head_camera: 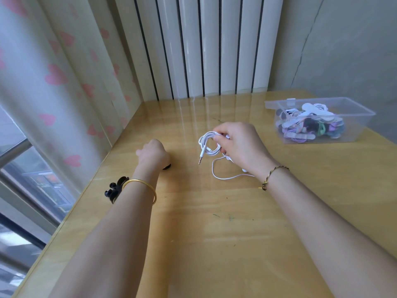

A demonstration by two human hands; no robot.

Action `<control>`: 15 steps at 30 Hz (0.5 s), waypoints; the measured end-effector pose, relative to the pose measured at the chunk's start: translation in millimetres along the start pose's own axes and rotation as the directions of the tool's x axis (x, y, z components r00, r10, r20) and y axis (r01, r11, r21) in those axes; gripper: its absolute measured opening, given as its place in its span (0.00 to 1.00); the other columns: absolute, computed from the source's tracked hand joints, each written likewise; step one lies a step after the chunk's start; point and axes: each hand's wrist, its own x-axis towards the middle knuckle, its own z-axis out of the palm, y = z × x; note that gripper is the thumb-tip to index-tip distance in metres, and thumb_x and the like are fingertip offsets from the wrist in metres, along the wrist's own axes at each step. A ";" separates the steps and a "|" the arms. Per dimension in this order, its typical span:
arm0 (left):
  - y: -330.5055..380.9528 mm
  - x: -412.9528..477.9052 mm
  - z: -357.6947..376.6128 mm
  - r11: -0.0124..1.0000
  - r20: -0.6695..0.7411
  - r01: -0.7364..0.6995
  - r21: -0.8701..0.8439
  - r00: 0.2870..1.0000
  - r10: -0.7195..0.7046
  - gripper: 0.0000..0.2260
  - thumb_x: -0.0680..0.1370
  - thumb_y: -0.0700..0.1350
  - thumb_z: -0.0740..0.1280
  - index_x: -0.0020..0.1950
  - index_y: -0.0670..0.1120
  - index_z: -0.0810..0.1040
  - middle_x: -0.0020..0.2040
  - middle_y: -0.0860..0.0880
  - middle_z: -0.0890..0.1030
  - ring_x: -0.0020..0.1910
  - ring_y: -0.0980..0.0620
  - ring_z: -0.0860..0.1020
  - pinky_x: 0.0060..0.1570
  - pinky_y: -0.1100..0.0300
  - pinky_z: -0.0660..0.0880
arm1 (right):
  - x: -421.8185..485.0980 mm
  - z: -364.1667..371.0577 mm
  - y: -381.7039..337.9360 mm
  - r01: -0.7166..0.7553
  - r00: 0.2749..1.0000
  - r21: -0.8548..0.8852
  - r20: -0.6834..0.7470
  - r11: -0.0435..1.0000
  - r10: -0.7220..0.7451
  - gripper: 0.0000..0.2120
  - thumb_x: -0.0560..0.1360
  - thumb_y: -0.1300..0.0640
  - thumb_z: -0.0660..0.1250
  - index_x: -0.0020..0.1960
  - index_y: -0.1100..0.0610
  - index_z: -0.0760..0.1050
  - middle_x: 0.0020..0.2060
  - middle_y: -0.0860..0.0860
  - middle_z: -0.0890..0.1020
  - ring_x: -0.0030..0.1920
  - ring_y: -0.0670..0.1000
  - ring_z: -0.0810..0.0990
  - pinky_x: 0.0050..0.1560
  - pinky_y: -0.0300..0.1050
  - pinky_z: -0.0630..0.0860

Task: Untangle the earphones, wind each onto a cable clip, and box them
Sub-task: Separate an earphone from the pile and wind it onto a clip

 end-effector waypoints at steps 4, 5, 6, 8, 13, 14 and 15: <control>3.8 -3.9 -7.2 0.997 0.036 -0.033 0.067 0.999 0.031 0.09 0.73 0.36 0.66 0.50 0.43 0.69 0.37 0.48 0.69 0.51 0.43 0.70 0.35 0.60 0.62 | -4.1 -7.4 4.2 -0.014 1.000 -0.008 0.020 1.000 0.014 0.09 0.77 0.64 0.60 0.43 0.68 0.76 0.35 0.61 0.80 0.33 0.54 0.72 0.25 0.36 0.67; 5.2 -4.5 -7.5 0.997 0.029 -0.045 0.060 0.999 0.043 0.11 0.73 0.35 0.67 0.52 0.43 0.70 0.38 0.48 0.70 0.53 0.43 0.70 0.38 0.59 0.63 | -4.8 -9.1 5.5 -0.016 1.000 0.000 0.018 1.000 0.016 0.09 0.77 0.63 0.60 0.43 0.67 0.76 0.35 0.61 0.80 0.33 0.53 0.72 0.25 0.36 0.67; 6.4 -5.4 -7.0 0.997 0.018 -0.058 0.054 0.998 0.057 0.12 0.73 0.34 0.67 0.55 0.43 0.72 0.39 0.47 0.71 0.56 0.42 0.71 0.40 0.58 0.65 | -5.1 -10.0 6.6 -0.019 1.000 0.006 0.016 1.000 0.019 0.09 0.77 0.63 0.60 0.42 0.67 0.76 0.34 0.60 0.79 0.33 0.53 0.72 0.24 0.37 0.66; 8.6 -9.8 -4.6 0.996 -0.014 -0.086 0.037 0.996 0.087 0.16 0.72 0.33 0.66 0.59 0.42 0.73 0.44 0.47 0.73 0.58 0.41 0.71 0.44 0.57 0.68 | -5.5 -12.1 8.6 -0.030 0.999 0.018 0.015 0.999 0.029 0.09 0.76 0.64 0.60 0.41 0.66 0.76 0.32 0.58 0.78 0.33 0.53 0.73 0.24 0.37 0.64; 26.6 -30.5 -4.7 0.953 -0.080 -0.243 -0.181 0.969 0.232 0.10 0.70 0.30 0.64 0.39 0.46 0.73 0.33 0.49 0.76 0.39 0.45 0.76 0.33 0.62 0.70 | -6.1 -16.5 16.9 -0.045 0.999 0.067 0.017 0.997 0.044 0.08 0.75 0.64 0.61 0.41 0.65 0.77 0.33 0.59 0.80 0.36 0.58 0.79 0.38 0.50 0.77; 33.8 -36.3 -7.3 0.906 -0.096 -0.271 -0.325 0.963 0.254 0.09 0.70 0.30 0.63 0.38 0.44 0.74 0.32 0.48 0.77 0.33 0.48 0.75 0.30 0.63 0.69 | -5.9 -17.8 18.6 -0.053 0.999 0.081 0.015 0.995 0.052 0.08 0.75 0.64 0.61 0.42 0.65 0.77 0.34 0.60 0.80 0.37 0.58 0.80 0.38 0.51 0.78; 42.5 -44.0 -9.8 0.815 -0.082 -0.268 -0.514 0.961 0.264 0.09 0.72 0.29 0.62 0.39 0.43 0.76 0.33 0.46 0.78 0.29 0.50 0.74 0.31 0.63 0.70 | -5.9 -19.7 20.1 -0.061 0.998 0.091 0.011 0.994 0.060 0.08 0.75 0.64 0.61 0.42 0.64 0.78 0.35 0.59 0.81 0.36 0.57 0.80 0.37 0.51 0.78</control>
